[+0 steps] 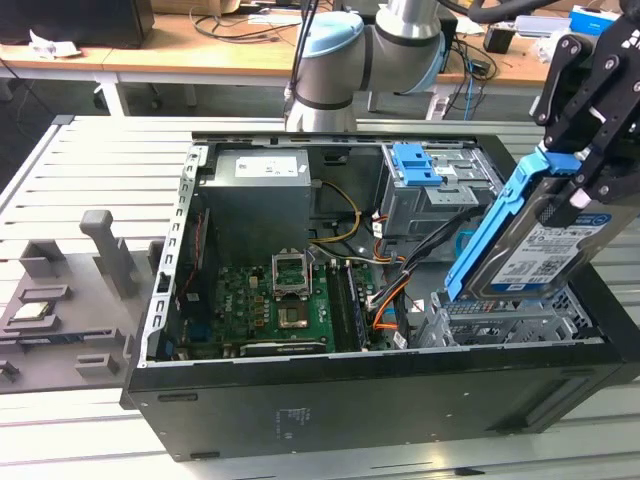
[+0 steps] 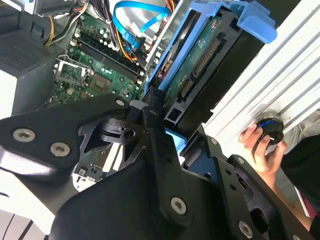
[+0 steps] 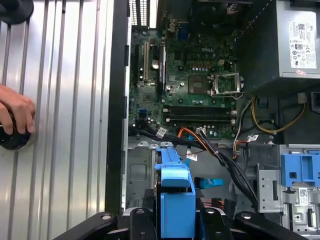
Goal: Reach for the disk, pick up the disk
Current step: 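Pick up the disk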
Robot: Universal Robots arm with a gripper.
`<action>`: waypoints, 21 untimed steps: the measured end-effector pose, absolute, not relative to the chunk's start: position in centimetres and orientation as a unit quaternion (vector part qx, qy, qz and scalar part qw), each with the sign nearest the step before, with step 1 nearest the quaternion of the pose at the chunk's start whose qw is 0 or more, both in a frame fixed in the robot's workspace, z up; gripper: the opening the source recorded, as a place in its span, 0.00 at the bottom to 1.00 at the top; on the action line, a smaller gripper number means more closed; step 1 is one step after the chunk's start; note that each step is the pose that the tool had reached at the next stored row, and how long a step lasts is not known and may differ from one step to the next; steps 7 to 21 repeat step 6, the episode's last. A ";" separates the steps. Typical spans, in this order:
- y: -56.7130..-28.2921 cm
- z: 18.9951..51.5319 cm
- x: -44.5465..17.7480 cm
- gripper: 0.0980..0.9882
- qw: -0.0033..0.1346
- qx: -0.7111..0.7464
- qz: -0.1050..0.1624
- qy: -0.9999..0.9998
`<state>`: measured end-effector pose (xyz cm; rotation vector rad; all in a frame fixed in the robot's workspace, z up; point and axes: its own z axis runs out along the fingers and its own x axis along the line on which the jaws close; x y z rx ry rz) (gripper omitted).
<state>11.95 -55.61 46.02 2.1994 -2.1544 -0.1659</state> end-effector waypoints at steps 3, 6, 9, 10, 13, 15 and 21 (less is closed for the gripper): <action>-55.6 46.0 12.0 0.30 0.029 0.713 -0.054 -0.698; -55.6 46.0 12.0 0.30 0.029 0.713 -0.054 -0.698; -55.6 46.0 12.0 0.30 0.029 0.713 -0.054 -0.698; -55.6 46.0 12.0 0.30 0.029 0.713 -0.054 -0.698; -55.6 46.0 12.0 0.30 0.029 0.713 -0.054 -0.698; -55.6 46.0 12.0 0.30 0.029 0.713 -0.054 -0.698; -55.6 46.0 12.0 0.30 0.029 0.713 -0.054 -0.698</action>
